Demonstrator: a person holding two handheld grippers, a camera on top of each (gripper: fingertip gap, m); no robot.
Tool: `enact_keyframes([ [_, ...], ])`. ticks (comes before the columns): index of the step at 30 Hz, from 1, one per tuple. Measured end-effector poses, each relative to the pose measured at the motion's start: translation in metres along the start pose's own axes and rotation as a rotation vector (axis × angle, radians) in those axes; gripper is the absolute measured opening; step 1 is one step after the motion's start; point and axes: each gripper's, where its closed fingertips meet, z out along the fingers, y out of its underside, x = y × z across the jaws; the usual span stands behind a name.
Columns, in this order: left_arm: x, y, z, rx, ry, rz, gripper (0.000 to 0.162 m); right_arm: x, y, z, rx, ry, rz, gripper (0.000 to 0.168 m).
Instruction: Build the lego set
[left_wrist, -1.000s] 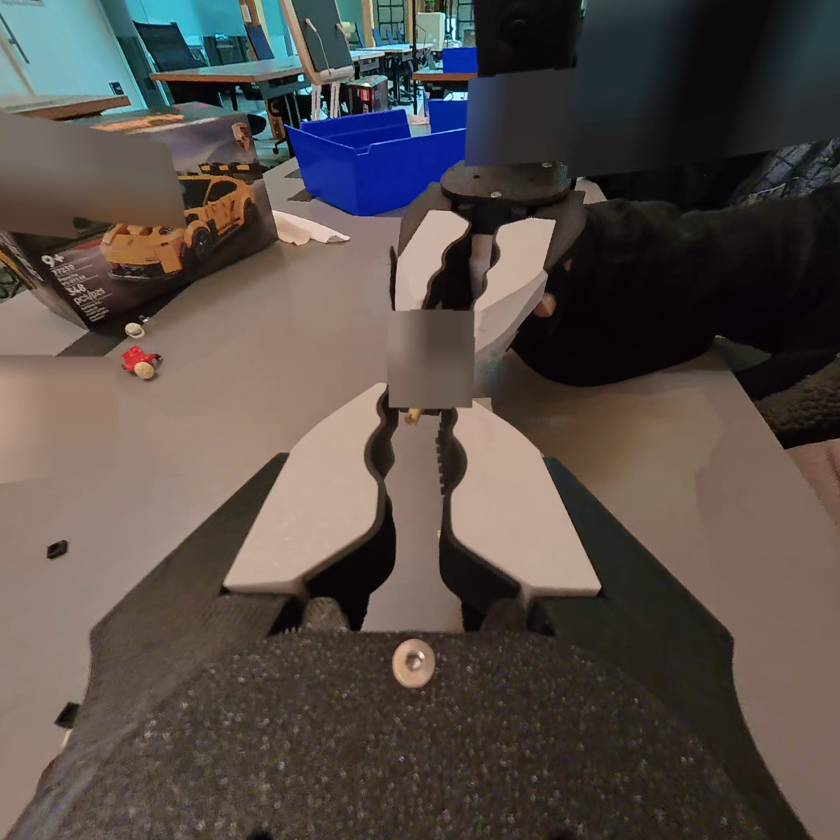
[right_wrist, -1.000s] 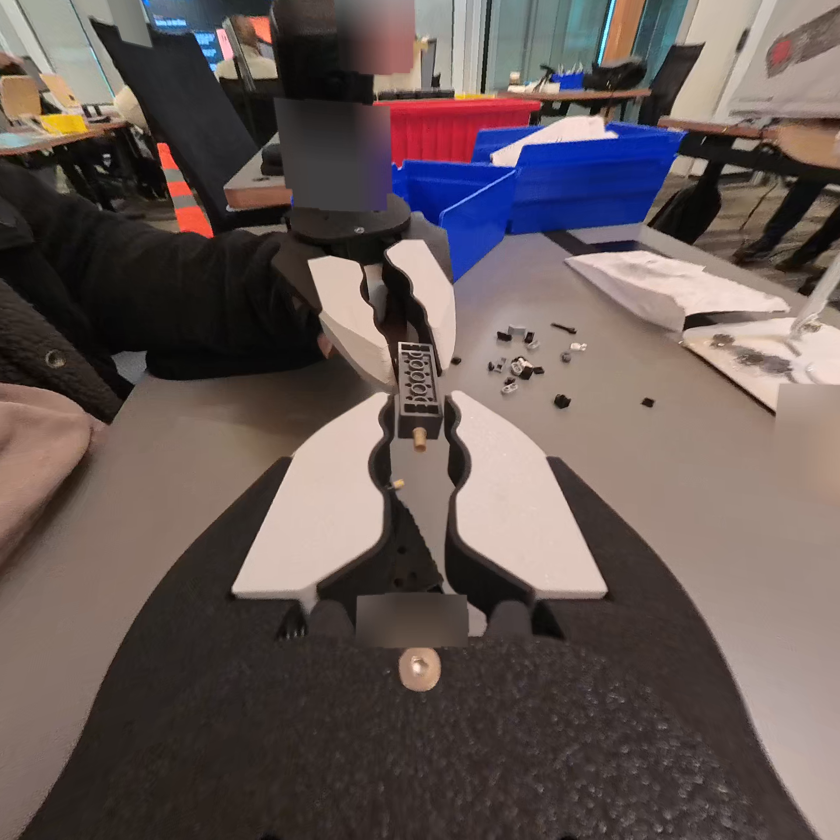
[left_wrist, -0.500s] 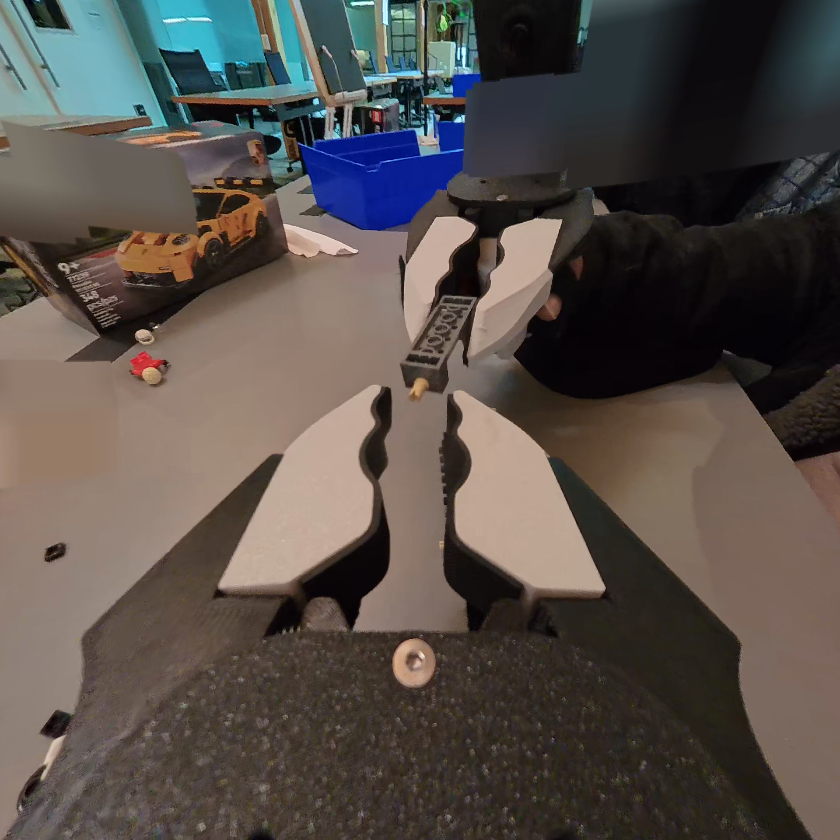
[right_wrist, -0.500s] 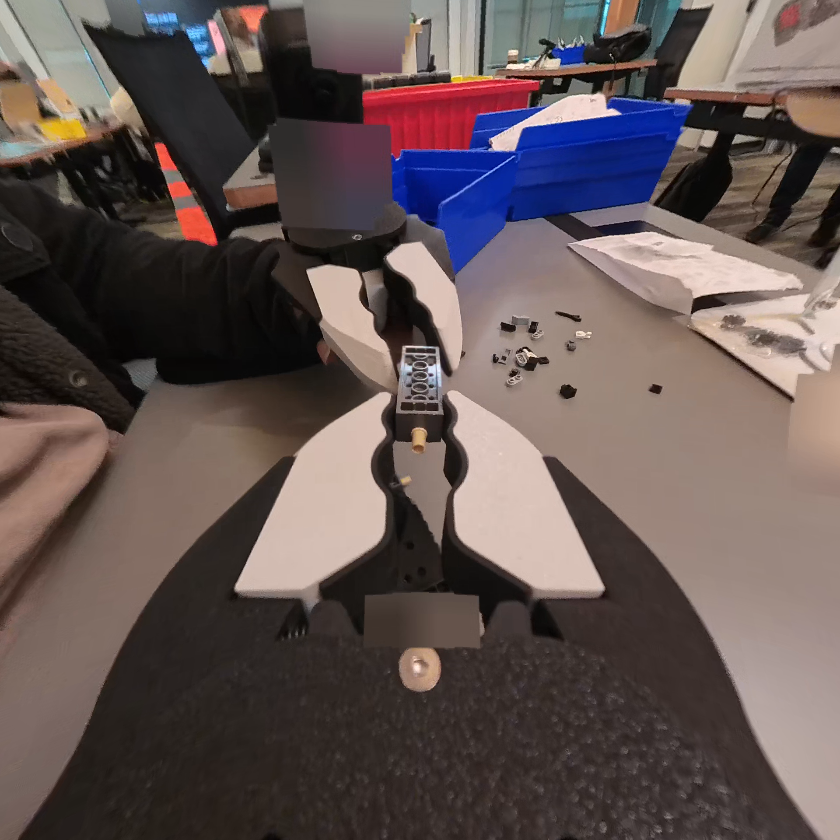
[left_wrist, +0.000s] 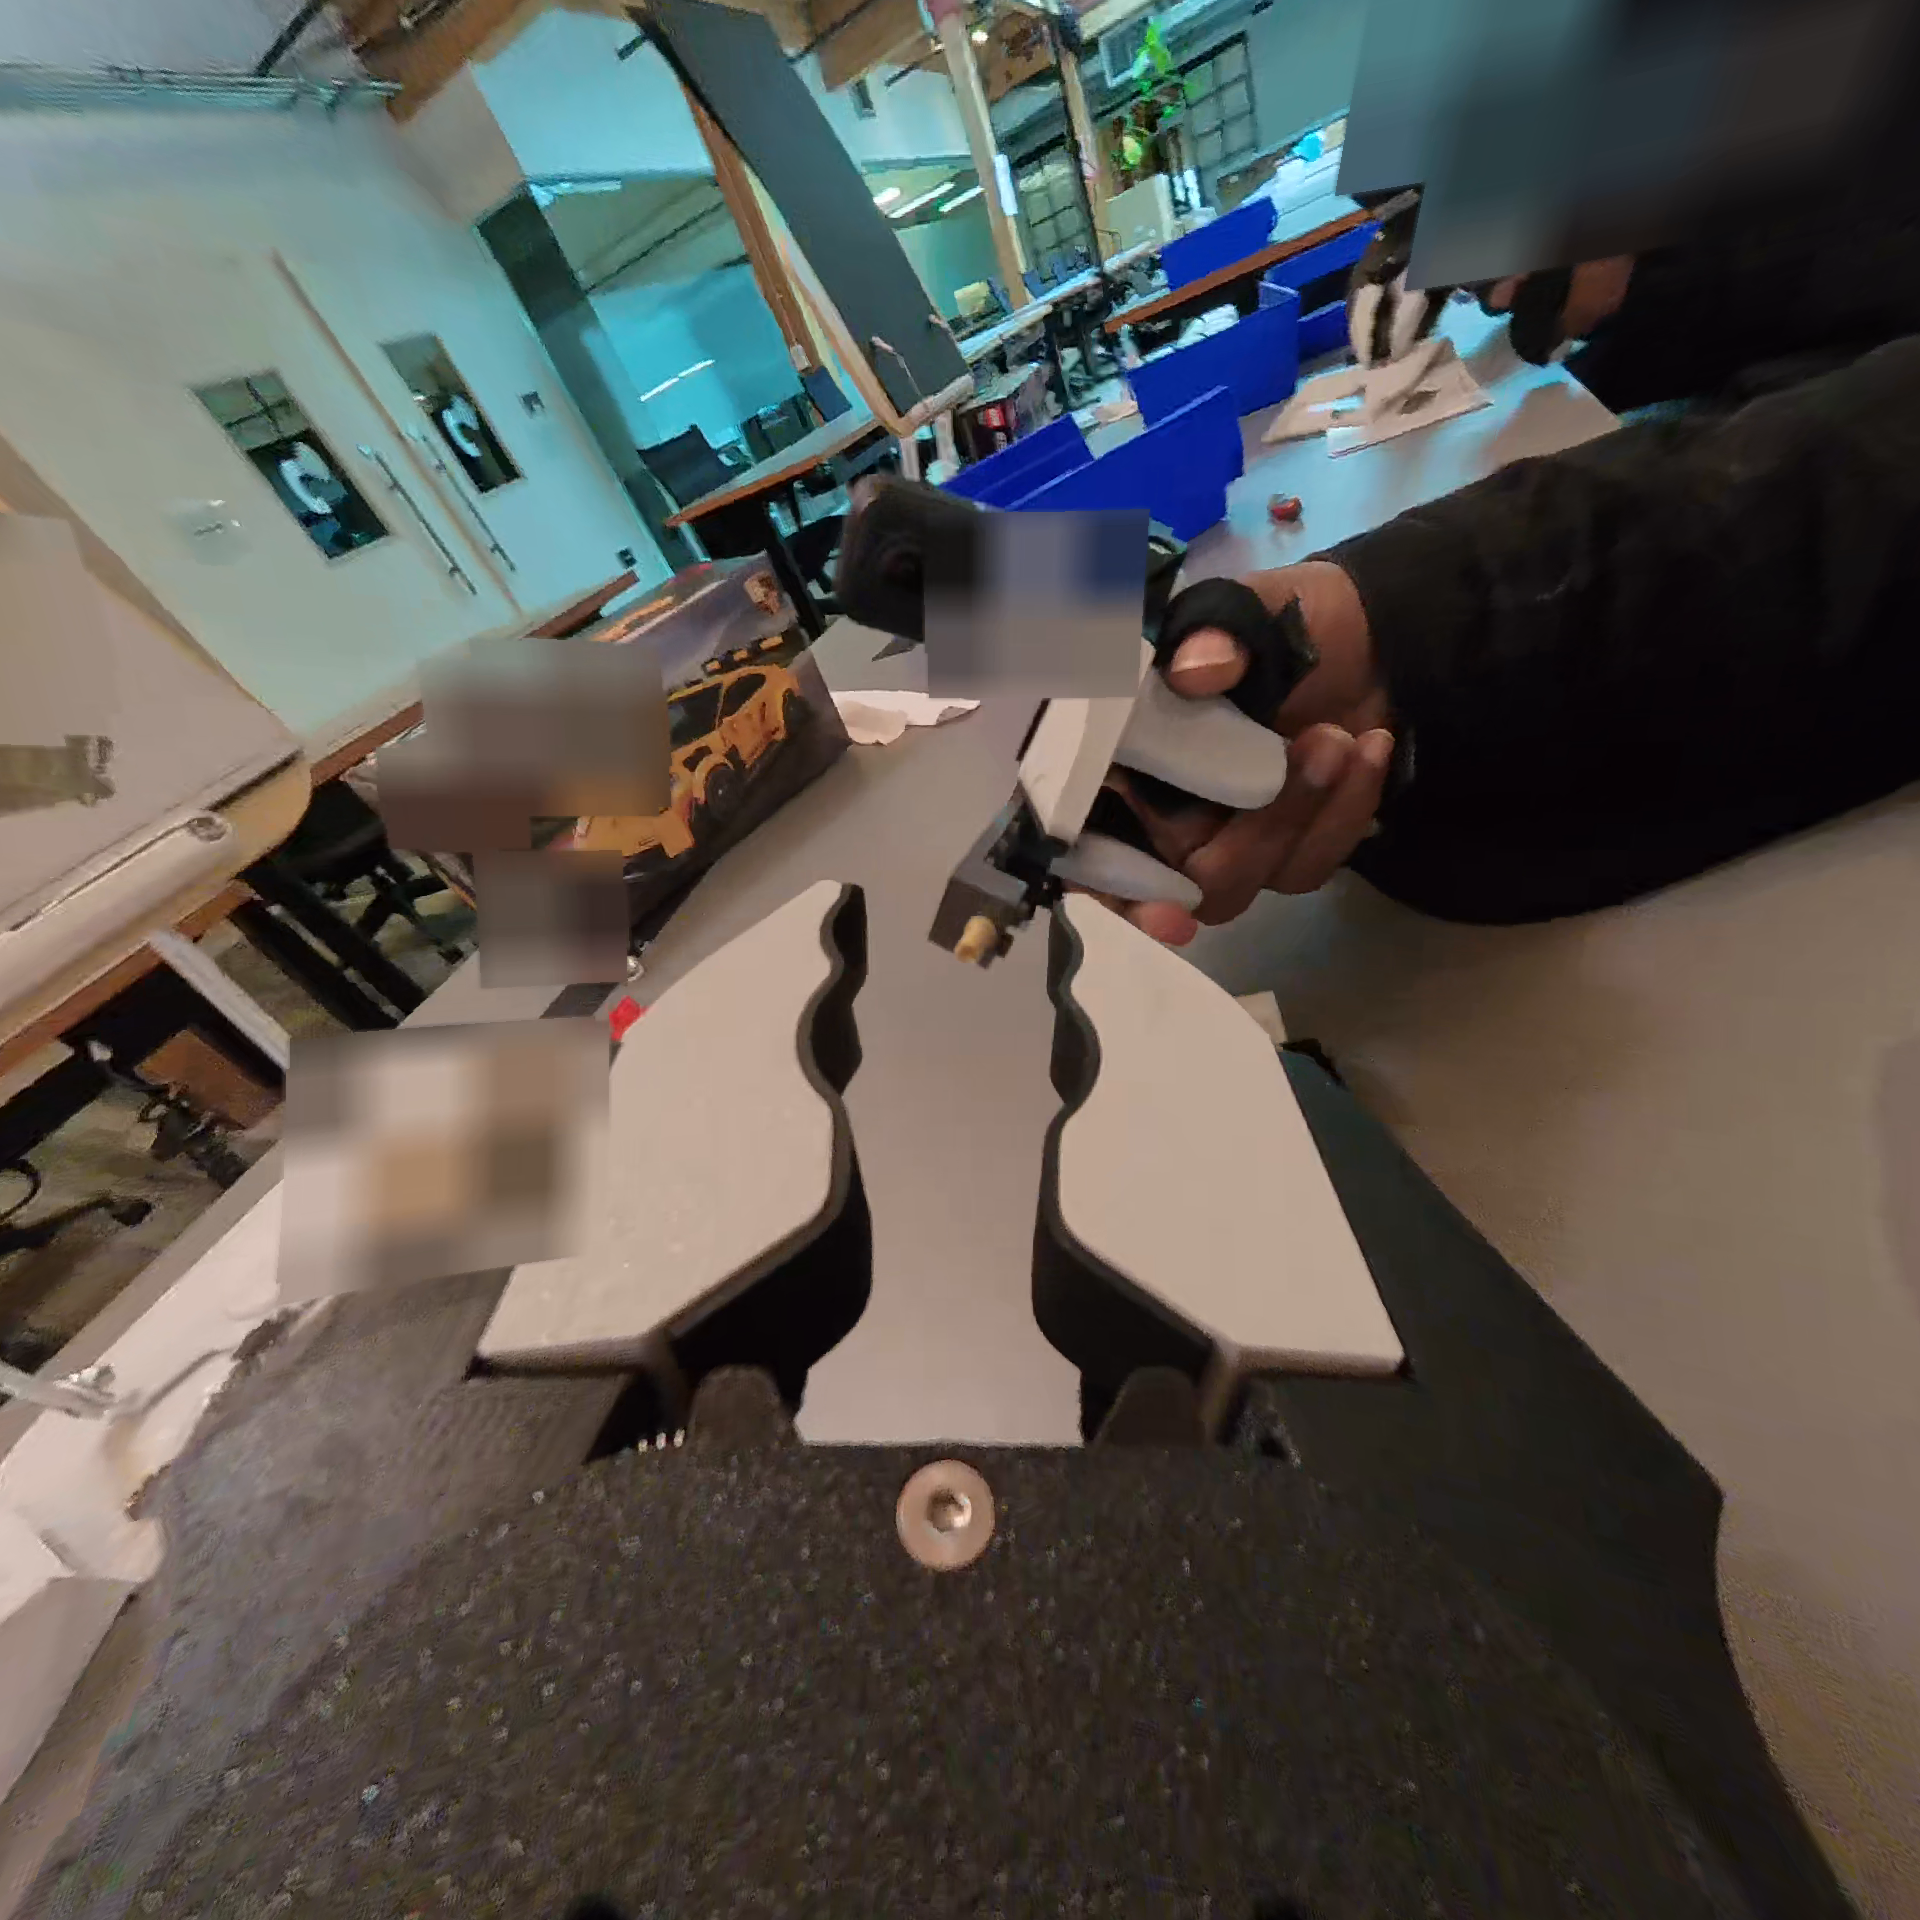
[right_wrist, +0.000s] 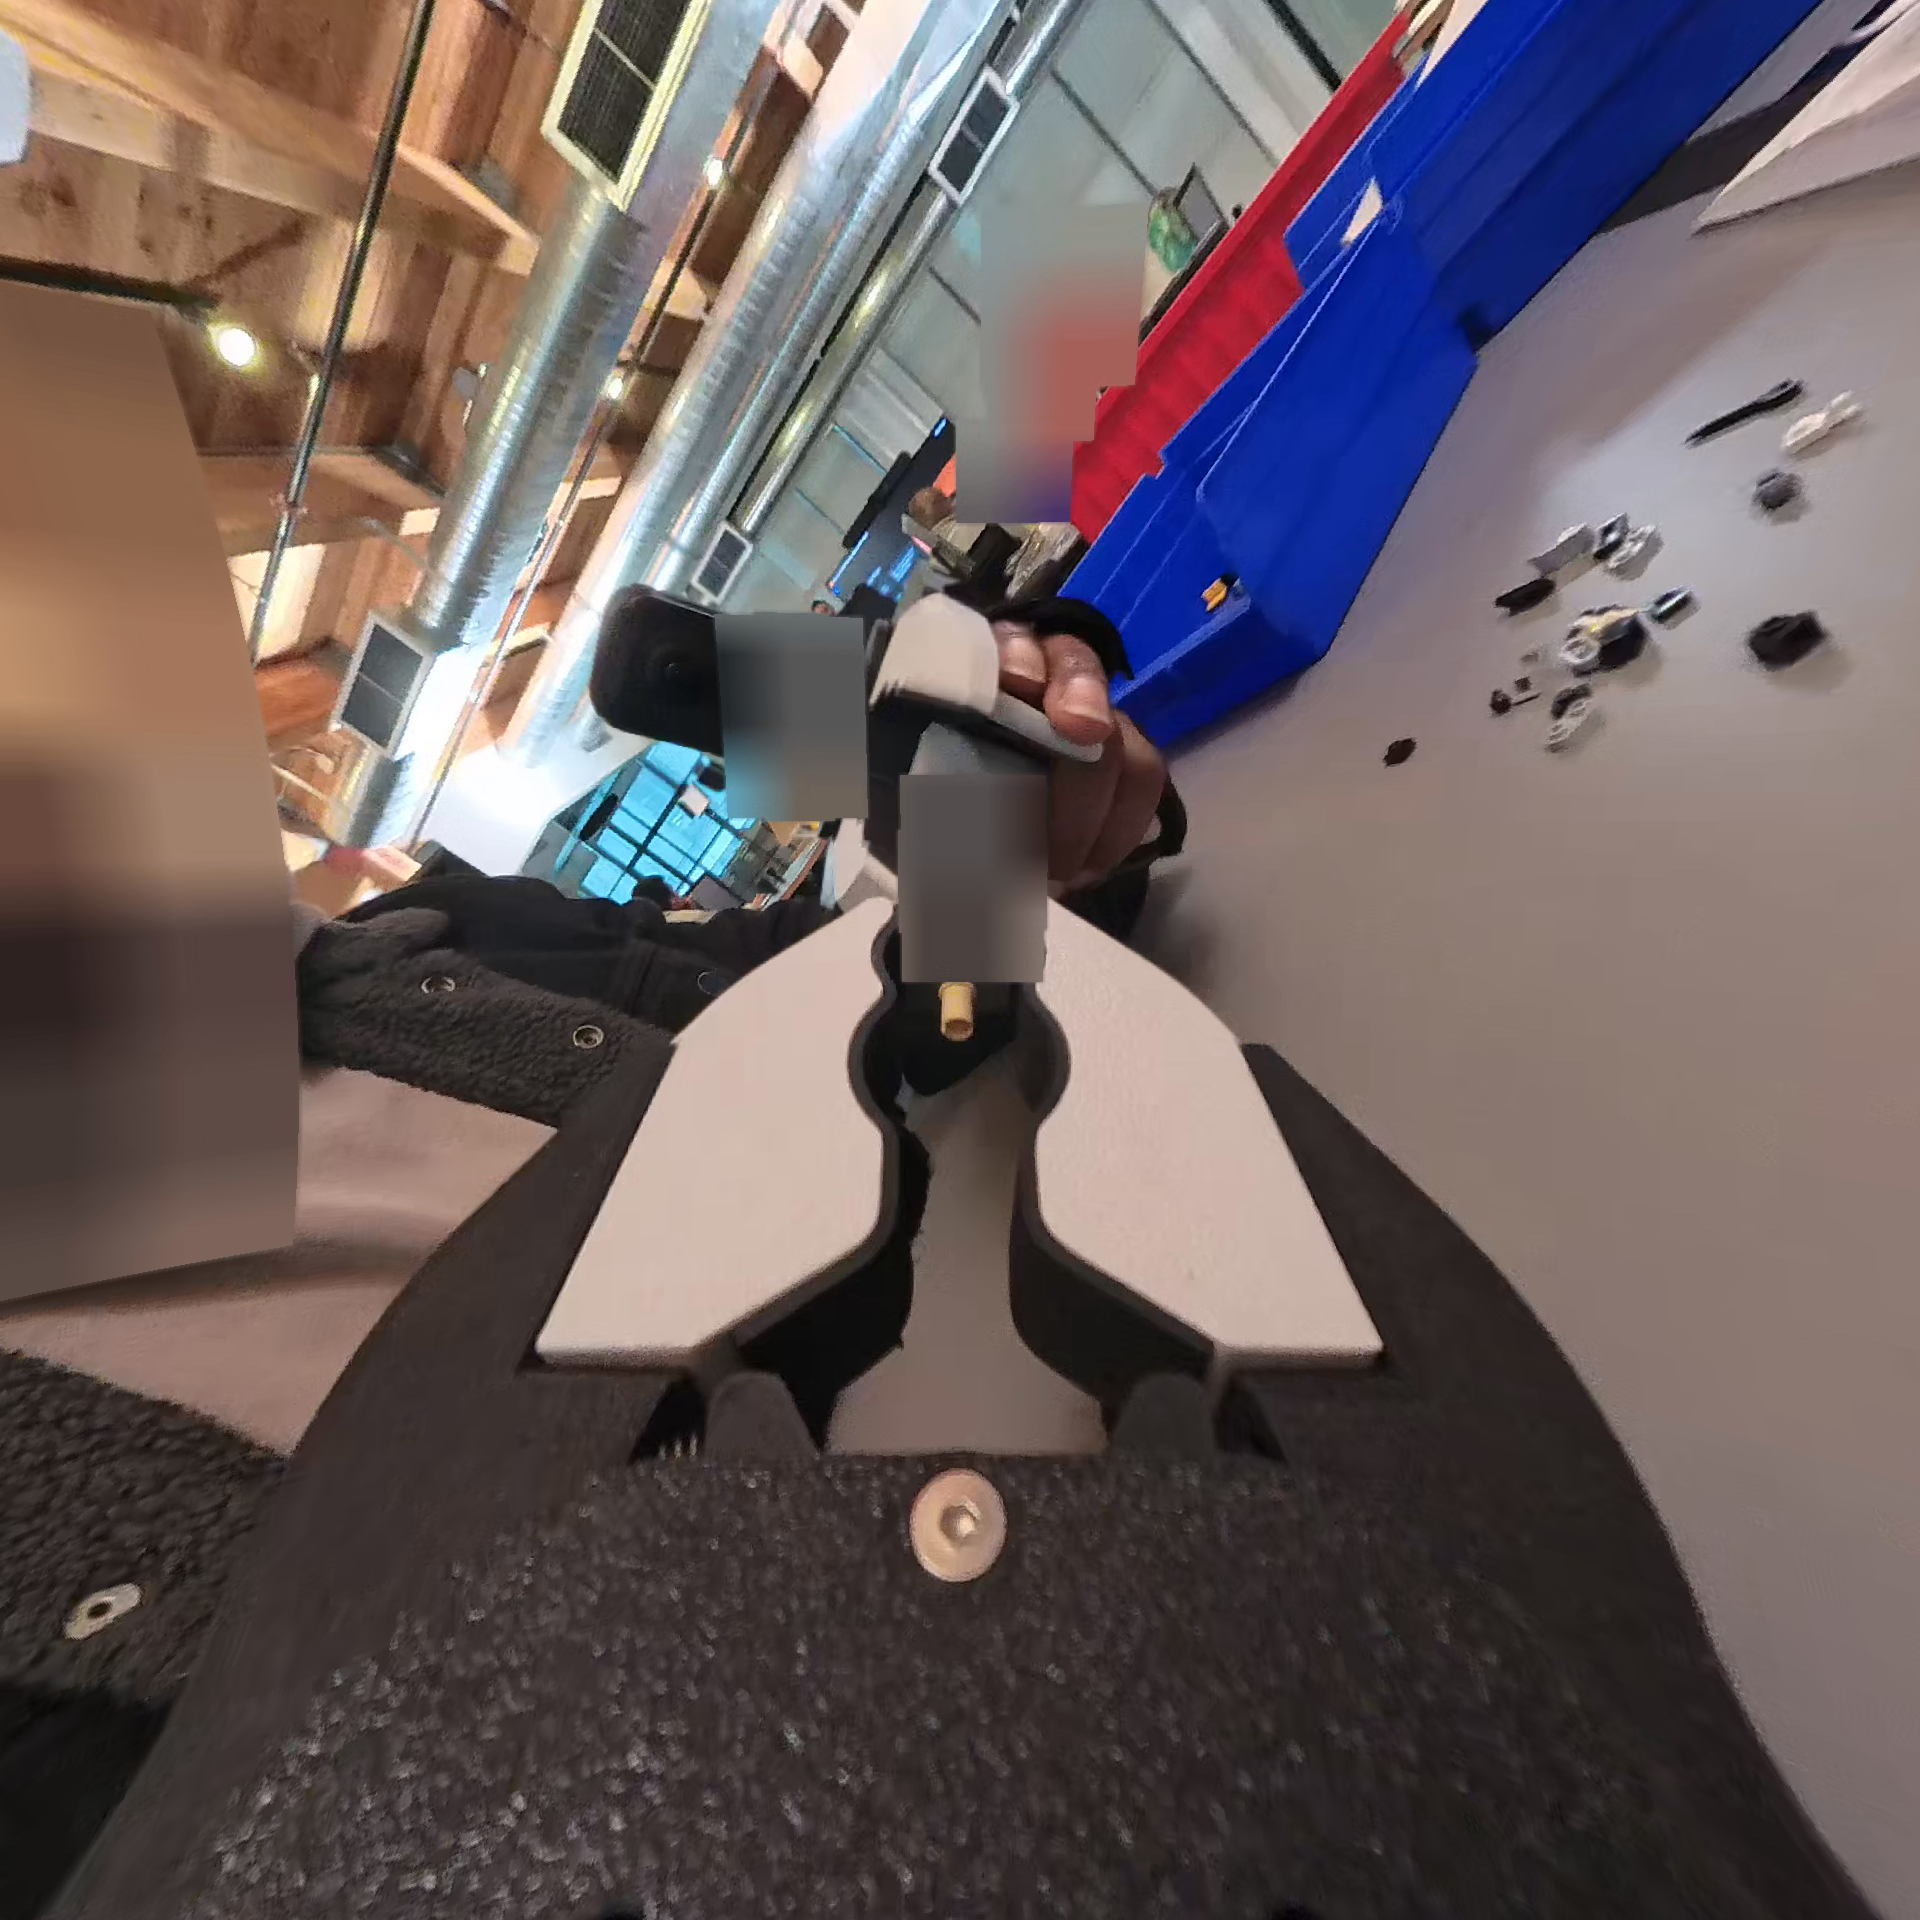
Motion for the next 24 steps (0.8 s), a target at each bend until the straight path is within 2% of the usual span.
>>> enact_keyframes([
  [3, 0.008, 0.001, 0.0, -0.01, 0.033, 0.032, 0.017, -0.001, 0.006, 0.005, -0.028, -0.024, 0.03, 0.016],
  [4, 0.009, 0.001, 0.0, -0.014, 0.041, 0.017, 0.017, -0.001, 0.008, 0.005, -0.035, -0.034, 0.044, 0.017],
  [7, 0.004, 0.002, 0.002, -0.046, 0.06, -0.158, 0.016, -0.002, 0.001, 0.004, 0.008, -0.035, 0.029, 0.019],
  [9, -0.004, 0.0, 0.0, -0.03, 0.098, -0.421, 0.016, -0.002, -0.014, -0.004, 0.088, -0.002, -0.032, 0.022],
  [11, -0.012, 0.002, -0.002, -0.014, 0.166, -0.767, 0.016, 0.001, -0.025, -0.016, 0.133, 0.066, -0.123, 0.027],
  [13, -0.018, 0.002, -0.005, 0.06, 0.257, -1.123, 0.016, 0.002, -0.028, -0.02, 0.127, 0.137, -0.253, 0.029],
  [15, -0.02, 0.01, -0.004, 0.079, 0.308, -1.346, 0.016, 0.003, -0.024, -0.017, 0.087, 0.194, -0.356, 0.031],
  [19, -0.014, 0.021, 0.001, 0.032, 0.321, -1.441, 0.016, 0.009, -0.01, -0.004, -0.013, 0.299, -0.532, 0.038],
  [24, -0.013, 0.024, 0.002, 0.018, 0.322, -1.482, 0.016, 0.015, -0.007, -0.002, -0.042, 0.332, -0.571, 0.037],
])
